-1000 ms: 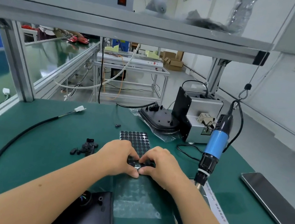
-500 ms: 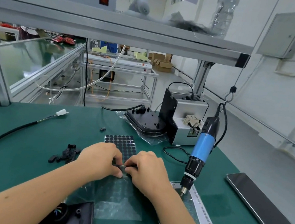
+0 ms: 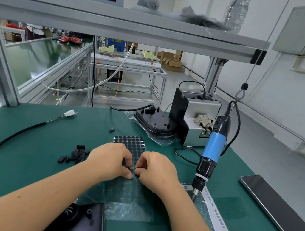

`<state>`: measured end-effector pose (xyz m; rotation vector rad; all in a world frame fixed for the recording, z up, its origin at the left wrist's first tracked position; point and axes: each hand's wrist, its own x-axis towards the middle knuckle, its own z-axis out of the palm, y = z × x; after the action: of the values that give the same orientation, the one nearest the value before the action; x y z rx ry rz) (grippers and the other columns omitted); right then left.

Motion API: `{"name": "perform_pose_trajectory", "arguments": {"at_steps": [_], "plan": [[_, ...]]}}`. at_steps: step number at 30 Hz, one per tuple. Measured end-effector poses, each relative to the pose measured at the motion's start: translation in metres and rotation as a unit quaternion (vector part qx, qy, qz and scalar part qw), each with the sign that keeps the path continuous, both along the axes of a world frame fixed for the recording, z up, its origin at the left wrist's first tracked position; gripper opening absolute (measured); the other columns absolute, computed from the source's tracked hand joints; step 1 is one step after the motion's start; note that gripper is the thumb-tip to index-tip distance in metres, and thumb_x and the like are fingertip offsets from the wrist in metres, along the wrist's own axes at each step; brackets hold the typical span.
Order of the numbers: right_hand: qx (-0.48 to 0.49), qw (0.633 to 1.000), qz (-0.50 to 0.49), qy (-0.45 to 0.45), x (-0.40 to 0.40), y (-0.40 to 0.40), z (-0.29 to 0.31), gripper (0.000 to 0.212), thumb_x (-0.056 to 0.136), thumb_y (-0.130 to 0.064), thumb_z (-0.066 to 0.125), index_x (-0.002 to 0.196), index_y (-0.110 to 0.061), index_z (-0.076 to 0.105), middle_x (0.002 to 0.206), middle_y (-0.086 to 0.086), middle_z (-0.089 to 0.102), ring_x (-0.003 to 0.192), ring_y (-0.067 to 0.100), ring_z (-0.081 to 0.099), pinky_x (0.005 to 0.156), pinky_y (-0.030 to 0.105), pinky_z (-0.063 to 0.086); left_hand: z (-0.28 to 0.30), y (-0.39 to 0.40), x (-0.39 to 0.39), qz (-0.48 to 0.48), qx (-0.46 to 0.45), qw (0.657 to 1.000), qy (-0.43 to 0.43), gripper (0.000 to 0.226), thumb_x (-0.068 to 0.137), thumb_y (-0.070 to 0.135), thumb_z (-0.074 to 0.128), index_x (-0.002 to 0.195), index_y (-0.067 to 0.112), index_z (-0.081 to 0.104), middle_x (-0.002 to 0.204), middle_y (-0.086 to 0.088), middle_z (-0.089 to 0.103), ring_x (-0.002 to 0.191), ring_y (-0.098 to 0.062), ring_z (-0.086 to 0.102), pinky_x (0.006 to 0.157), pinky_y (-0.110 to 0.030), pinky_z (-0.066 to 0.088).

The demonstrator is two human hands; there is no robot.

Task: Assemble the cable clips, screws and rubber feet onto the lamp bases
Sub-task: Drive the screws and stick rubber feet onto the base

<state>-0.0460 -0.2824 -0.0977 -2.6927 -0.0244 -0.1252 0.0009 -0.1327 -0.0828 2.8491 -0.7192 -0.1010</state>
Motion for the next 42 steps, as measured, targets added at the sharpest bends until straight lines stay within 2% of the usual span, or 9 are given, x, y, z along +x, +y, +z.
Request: {"name": "perform_pose_trajectory", "arguments": {"at_steps": [4,9,18,27,29,32,34,36,42], "plan": [[0.020,1.000,-0.006,0.000,0.001,-0.002,-0.001,0.018,0.082,-0.028,0.069,0.077,-0.032,0.053,0.082,-0.013,0.057,0.086,0.014,0.057,0.067,0.027,0.039,-0.001,0.000,0.001,0.001,-0.004,1.000,-0.001,0.032,0.071,0.055,0.077,0.096,0.036,0.069,0.090,0.016,0.050,0.088,-0.010,0.051,0.068,-0.027,0.041],[0.044,0.999,0.017,0.005,0.001,-0.006,0.000,0.021,0.083,-0.025,0.069,0.103,-0.028,0.063,0.091,-0.012,0.062,0.093,0.013,0.059,0.078,0.029,0.048,-0.002,0.000,0.001,0.004,-0.008,1.000,-0.004,0.032,0.071,0.055,0.077,0.096,0.037,0.069,0.089,0.016,0.050,0.086,-0.010,0.051,0.066,-0.026,0.040],[0.036,0.999,0.029,-0.015,0.001,-0.012,0.002,0.007,0.083,-0.024,0.068,0.081,-0.031,0.066,0.078,-0.015,0.059,0.081,0.008,0.056,0.070,0.025,0.045,0.000,0.000,-0.001,0.004,-0.016,1.000,0.004,0.032,0.073,0.052,0.077,0.098,0.034,0.070,0.090,0.016,0.052,0.085,-0.009,0.052,0.063,-0.024,0.038],[-0.038,0.995,0.050,-0.084,-0.011,-0.006,0.005,0.005,0.086,-0.028,0.060,0.084,-0.033,0.059,0.088,-0.015,0.054,0.091,0.011,0.055,0.071,0.029,0.040,-0.001,-0.001,-0.002,0.009,-0.023,1.000,-0.004,0.031,0.072,0.051,0.078,0.097,0.034,0.070,0.089,0.017,0.052,0.085,-0.009,0.051,0.065,-0.025,0.040],[0.011,0.994,0.043,-0.102,-0.016,-0.004,0.014,0.009,0.086,-0.025,0.062,0.080,-0.032,0.060,0.089,-0.014,0.058,0.090,0.008,0.055,0.075,0.029,0.044,-0.001,0.000,-0.003,0.007,-0.022,1.000,-0.003,0.032,0.071,0.051,0.079,0.097,0.034,0.071,0.087,0.017,0.052,0.084,-0.009,0.051,0.066,-0.025,0.041],[0.204,0.975,0.034,-0.075,-0.030,0.000,0.030,0.014,0.083,-0.017,0.069,0.073,-0.026,0.068,0.070,-0.014,0.066,0.065,-0.002,0.056,0.065,0.017,0.046,0.006,0.010,-0.004,-0.017,-0.072,0.996,0.056,0.037,0.070,0.048,0.081,0.102,0.032,0.072,0.077,0.020,0.054,0.077,-0.004,0.053,0.063,-0.017,0.039],[0.319,0.947,0.046,-0.001,-0.045,0.008,0.036,0.012,0.084,-0.017,0.070,0.073,-0.021,0.071,0.062,-0.012,0.063,0.057,0.001,0.051,0.060,0.015,0.044,0.014,0.026,-0.010,-0.027,-0.145,0.982,0.119,0.041,0.075,0.044,0.078,0.113,0.030,0.070,0.090,0.021,0.064,0.083,0.002,0.057,0.072,-0.011,0.041],[0.389,0.917,0.062,0.065,-0.060,0.020,0.035,0.014,0.086,-0.017,0.069,0.072,-0.019,0.070,0.058,-0.010,0.057,0.056,0.007,0.048,0.057,0.021,0.044,0.020,0.048,-0.020,-0.014,-0.203,0.971,0.128,0.035,0.083,0.040,0.072,0.116,0.029,0.069,0.106,0.014,0.069,0.096,0.000,0.062,0.088,-0.017,0.046],[0.373,0.911,0.101,0.144,-0.098,0.055,0.034,0.025,0.088,-0.020,0.067,0.065,-0.027,0.069,0.060,-0.010,0.056,0.053,0.008,0.049,0.053,0.019,0.044,0.015,0.109,-0.080,0.018,-0.314,0.944,0.100,0.017,0.092,0.034,0.061,0.103,0.035,0.074,0.097,0.025,0.071,0.094,0.011,0.062,0.083,-0.004,0.044]]}}
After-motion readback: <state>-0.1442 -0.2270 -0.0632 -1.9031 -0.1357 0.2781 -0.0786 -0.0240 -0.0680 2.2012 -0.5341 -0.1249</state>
